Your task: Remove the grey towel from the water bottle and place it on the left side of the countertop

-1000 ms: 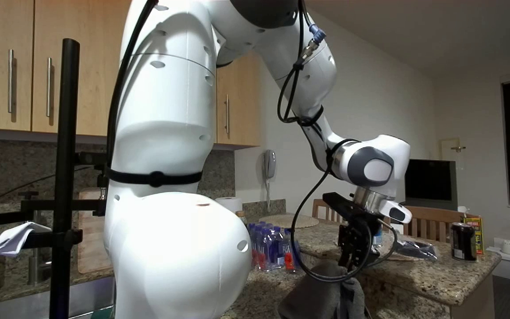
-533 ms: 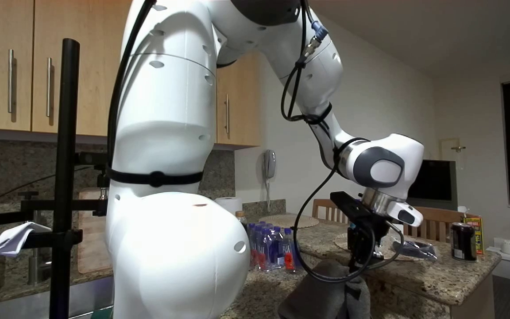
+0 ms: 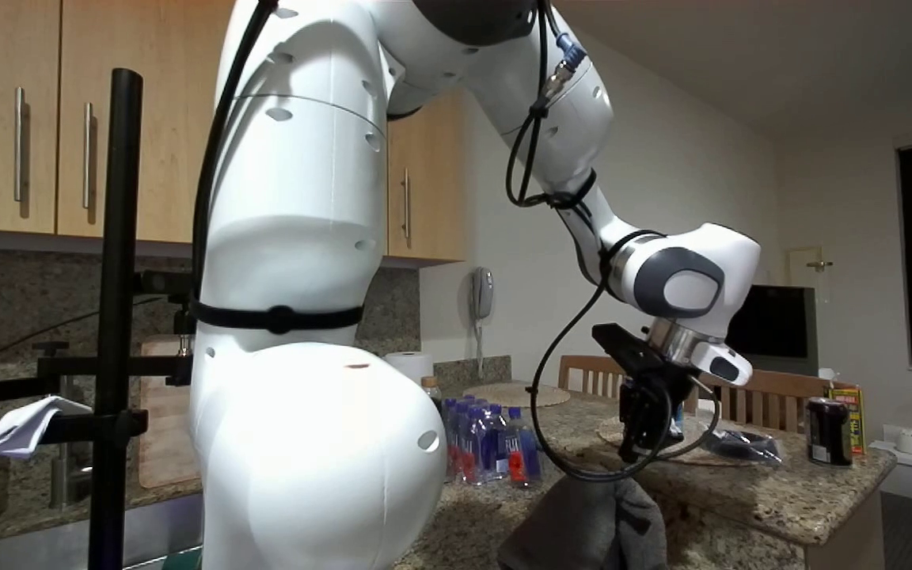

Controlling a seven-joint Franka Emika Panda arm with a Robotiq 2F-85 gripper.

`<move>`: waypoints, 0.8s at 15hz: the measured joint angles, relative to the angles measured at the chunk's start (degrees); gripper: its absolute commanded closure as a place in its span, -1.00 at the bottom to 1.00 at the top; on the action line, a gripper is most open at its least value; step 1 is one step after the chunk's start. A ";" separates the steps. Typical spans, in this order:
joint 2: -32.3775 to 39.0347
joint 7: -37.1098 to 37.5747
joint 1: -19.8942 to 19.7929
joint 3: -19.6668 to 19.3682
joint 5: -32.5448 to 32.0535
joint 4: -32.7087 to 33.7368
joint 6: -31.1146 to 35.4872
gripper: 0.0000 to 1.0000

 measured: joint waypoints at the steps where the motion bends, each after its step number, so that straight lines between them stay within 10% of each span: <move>1: -0.25 -0.53 0.13 0.39 0.56 1.13 -0.95 0.84; 12: -5.30 -1.34 -0.84 -1.35 -0.40 5.68 -5.23 -0.66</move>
